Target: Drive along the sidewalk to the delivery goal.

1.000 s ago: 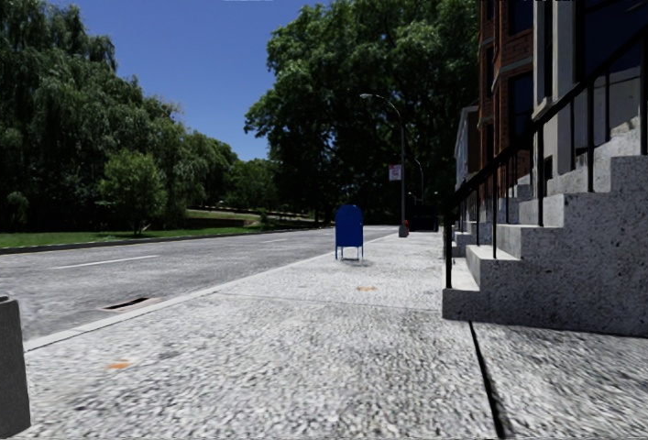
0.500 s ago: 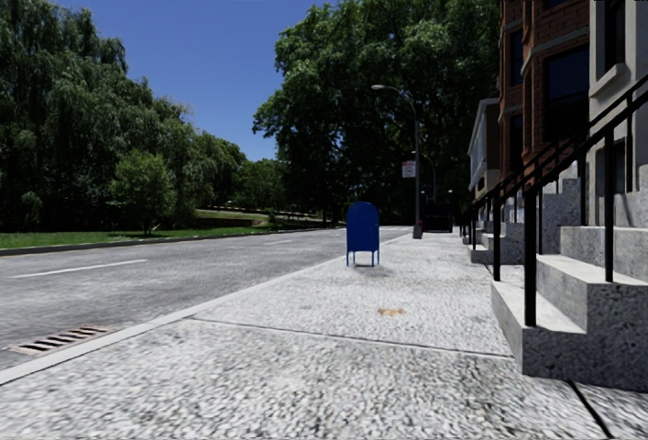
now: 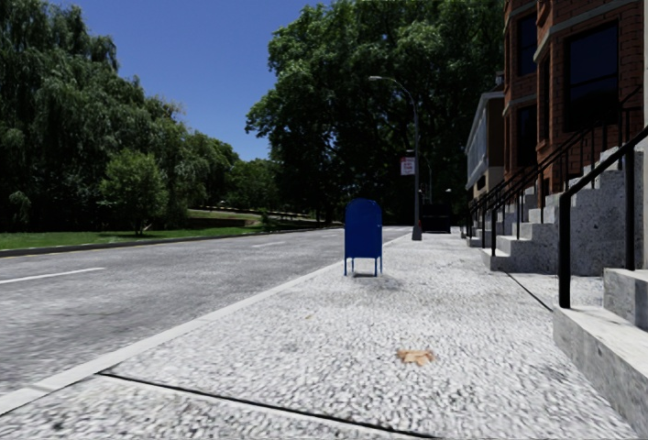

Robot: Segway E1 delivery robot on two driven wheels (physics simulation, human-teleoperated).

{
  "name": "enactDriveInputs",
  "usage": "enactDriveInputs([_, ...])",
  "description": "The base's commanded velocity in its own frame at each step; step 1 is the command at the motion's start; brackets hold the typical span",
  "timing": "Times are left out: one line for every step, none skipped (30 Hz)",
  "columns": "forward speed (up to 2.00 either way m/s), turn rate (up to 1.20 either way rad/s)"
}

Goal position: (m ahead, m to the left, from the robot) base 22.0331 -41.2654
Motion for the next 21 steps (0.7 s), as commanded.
enactDriveInputs([2.00,-0.63])
enactDriveInputs([2.00,-0.63])
enactDriveInputs([2.00,-0.63])
enactDriveInputs([2.00,-0.63])
enactDriveInputs([2.00,-0.63])
enactDriveInputs([2.00,-0.63])
enactDriveInputs([2.00,-0.63])
enactDriveInputs([2.00,-0.63])
enactDriveInputs([2.00,-0.63])
enactDriveInputs([2.00,-0.63])
enactDriveInputs([2.00,-0.63])
enactDriveInputs([2.00,-0.63])
enactDriveInputs([2.00,-0.63])
enactDriveInputs([2.00,-0.10])
enactDriveInputs([2.00,-0.01])
enactDriveInputs([2.00,0.00])
enactDriveInputs([2.00,0.00])
enactDriveInputs([2.00,0.00])
enactDriveInputs([2.00,0.00])
enactDriveInputs([2.00,0.00])
enactDriveInputs([2.00,0.00])
